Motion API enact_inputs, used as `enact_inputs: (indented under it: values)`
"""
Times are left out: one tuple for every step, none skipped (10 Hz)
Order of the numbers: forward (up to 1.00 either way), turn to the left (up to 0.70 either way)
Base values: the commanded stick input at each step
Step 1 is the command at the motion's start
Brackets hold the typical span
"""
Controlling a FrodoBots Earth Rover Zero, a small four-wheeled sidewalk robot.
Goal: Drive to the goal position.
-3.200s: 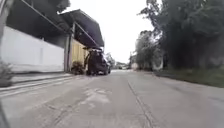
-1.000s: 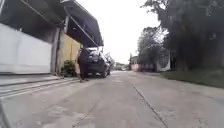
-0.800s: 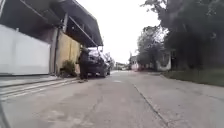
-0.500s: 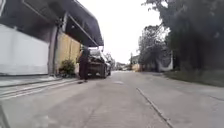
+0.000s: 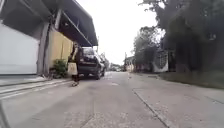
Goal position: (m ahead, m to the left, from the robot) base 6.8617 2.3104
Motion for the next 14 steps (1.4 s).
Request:
enact_inputs:
  values:
    - [0.7,0.0]
    - [0.7,0.0]
    - [0.7,0.0]
    - [0.7,0.0]
    - [0.7,0.0]
    - [0.7,0.0]
    - [0.7,0.0]
    - [0.7,0.0]
    - [0.7,-0.01]
    - [0.7,-0.01]
    - [0.7,-0.02]
    - [0.7,-0.22]
    - [0.7,-0.35]
    - [0.7,-0.35]
